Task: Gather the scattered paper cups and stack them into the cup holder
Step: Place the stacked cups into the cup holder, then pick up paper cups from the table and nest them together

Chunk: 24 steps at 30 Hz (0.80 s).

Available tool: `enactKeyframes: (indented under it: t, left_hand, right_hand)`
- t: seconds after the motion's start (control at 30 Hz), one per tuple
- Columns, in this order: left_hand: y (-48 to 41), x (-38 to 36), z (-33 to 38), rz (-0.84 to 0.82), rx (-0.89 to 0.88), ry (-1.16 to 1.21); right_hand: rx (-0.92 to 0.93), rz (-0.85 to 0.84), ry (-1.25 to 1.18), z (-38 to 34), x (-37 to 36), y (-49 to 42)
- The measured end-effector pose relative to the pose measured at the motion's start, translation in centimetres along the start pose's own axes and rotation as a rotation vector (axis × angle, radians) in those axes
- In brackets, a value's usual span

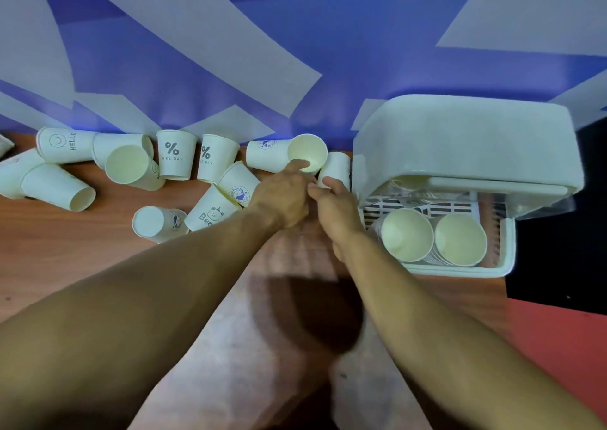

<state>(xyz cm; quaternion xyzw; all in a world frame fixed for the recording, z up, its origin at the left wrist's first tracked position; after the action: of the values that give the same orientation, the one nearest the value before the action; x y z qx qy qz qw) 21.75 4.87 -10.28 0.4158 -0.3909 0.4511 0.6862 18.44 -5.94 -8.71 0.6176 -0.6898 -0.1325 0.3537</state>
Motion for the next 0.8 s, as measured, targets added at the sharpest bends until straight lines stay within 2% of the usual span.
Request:
enactKeyframes:
  t: [0.1,0.3,0.53,0.7,0.8]
  left_hand:
    - [0.1,0.3,0.0,0.047,0.014,0.024]
    - [2.3,2.9,0.7,0.219,0.052,0.052]
    - [8.2,6.7,2.8,0.357,0.028,-0.117]
    - [12.4,9.5,4.1,0.462,0.029,-0.175]
    - [14.8,11.6,5.4,0.562,0.067,-0.144]
  right_hand:
    - [-0.03,-0.009,-0.033,0.3,-0.6,-0.3]
    - [-0.01,0.09,-0.116,0.6,-0.2,0.2]
    - [0.21,0.368,0.184,-0.7,4.2,5.6]
    - [0.358,0.416,0.28,-1.6,5.7,9.7]
    - [0.513,0.467,0.263,-3.2,7.2,12.8]
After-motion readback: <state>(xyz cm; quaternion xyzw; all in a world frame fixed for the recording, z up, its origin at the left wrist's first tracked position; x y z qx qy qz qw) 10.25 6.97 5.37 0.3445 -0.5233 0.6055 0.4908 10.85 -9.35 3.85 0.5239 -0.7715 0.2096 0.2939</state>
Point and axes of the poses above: each hand's wrist, its own y-axis away from the middle knuckle, its own x-axis out of the back of the hand, z = x × y, the point moved 7 cm from there along -y, towards the middle knuckle, and after that the axes turned 7 degrees about z, right-handed, at the moved point
